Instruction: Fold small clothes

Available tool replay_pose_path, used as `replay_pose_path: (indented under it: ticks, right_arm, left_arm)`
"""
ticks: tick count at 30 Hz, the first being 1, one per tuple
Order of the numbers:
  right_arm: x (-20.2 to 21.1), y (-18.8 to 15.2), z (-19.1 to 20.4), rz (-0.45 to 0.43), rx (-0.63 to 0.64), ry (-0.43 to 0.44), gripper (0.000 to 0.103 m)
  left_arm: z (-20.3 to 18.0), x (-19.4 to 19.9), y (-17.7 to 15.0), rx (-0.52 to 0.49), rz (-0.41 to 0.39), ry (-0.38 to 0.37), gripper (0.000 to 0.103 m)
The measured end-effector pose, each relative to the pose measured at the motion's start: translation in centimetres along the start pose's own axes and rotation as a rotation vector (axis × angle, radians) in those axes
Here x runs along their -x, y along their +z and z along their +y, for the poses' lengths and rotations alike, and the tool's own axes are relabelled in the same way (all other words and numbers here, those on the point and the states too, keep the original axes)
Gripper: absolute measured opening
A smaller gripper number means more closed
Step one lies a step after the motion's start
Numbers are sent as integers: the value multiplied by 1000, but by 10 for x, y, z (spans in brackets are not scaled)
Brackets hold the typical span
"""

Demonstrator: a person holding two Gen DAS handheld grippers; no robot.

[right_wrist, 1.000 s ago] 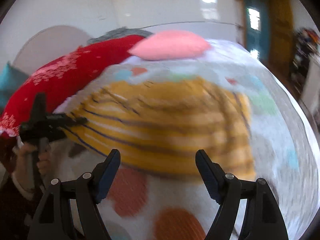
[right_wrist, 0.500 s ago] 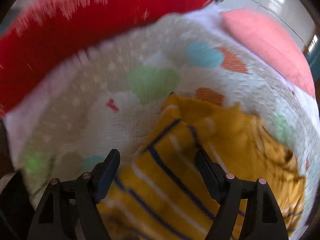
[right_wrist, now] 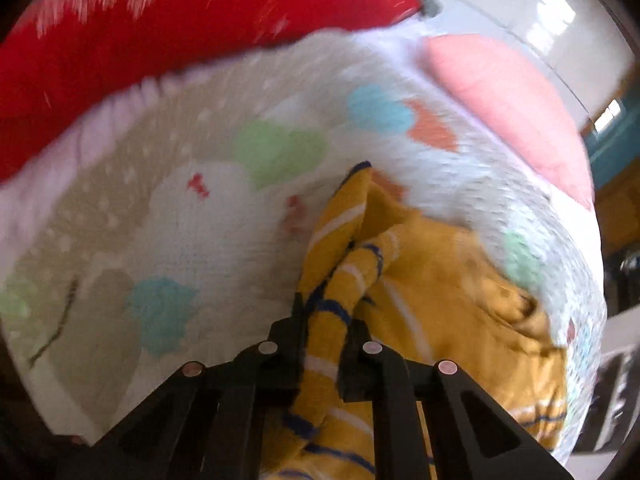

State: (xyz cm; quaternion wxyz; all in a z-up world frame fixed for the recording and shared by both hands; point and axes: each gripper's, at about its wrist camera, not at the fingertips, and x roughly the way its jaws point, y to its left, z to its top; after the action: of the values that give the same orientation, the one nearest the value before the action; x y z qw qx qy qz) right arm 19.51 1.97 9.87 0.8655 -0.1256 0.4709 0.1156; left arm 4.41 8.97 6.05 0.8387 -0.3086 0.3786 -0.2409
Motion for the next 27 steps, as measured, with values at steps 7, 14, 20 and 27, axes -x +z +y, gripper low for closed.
replay_pose_path:
  ticks: [7, 14, 20, 27]
  right_arm:
    - [62, -89, -152, -109, -301, 17, 10]
    - [43, -196, -246, -70, -526, 72, 12]
    - [67, -231, -259, -178, -644, 57, 36]
    - [94, -248, -221, -302, -663, 236, 56]
  left_arm:
    - [-51, 5, -21, -135, 25, 52, 56]
    - [-75, -64, -43, -190, 190, 106, 56]
    - [-93, -95, -54, -270, 268, 175, 57]
    - [-106, -99, -69, -280, 283, 198, 59]
